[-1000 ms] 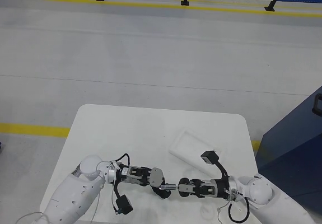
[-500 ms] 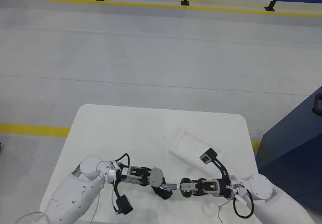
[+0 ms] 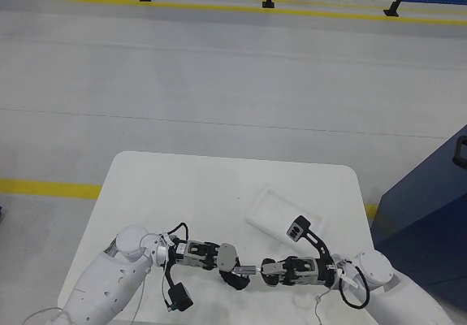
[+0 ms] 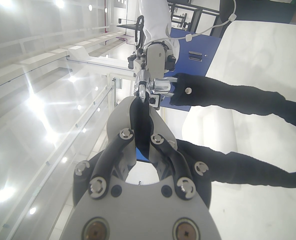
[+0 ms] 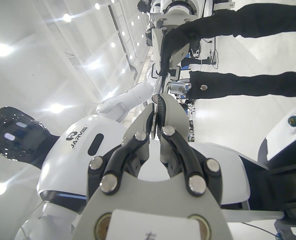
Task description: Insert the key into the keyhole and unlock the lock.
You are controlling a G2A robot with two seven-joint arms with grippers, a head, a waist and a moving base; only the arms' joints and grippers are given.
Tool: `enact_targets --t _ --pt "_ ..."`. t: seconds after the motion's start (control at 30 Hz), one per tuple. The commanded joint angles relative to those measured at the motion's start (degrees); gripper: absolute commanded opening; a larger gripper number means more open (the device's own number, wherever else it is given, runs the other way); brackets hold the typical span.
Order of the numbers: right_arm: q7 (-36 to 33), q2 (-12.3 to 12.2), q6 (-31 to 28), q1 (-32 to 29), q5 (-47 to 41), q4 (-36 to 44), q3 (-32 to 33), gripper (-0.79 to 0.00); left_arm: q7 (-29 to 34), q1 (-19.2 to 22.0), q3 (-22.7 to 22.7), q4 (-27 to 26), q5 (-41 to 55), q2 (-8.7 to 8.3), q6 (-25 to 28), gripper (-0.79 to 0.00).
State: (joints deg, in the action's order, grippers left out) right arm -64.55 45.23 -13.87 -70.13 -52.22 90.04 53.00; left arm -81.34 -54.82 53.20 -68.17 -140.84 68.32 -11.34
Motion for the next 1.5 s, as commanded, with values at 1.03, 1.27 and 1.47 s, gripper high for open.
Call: enact_targets --t 1.03,1.27,1.47 --pt "-1.48 1.33 13.32 -2.07 -6.26 -0.05 1.64 -0.785 0.0 0.0 0.0 0.0 0.0 0.0 0.0 -0.785" --pt "-2.12 1.51 17.77 -2.58 -6.25 0.13 2.43 -0.785 0.0 0.0 0.0 0.0 0.0 0.0 0.0 -0.785" --pt "-3.42 1.72 22.76 -2.75 -8.02 -0.16 2.99 -0.785 0.0 0.0 0.0 0.0 0.0 0.0 0.0 -0.785"
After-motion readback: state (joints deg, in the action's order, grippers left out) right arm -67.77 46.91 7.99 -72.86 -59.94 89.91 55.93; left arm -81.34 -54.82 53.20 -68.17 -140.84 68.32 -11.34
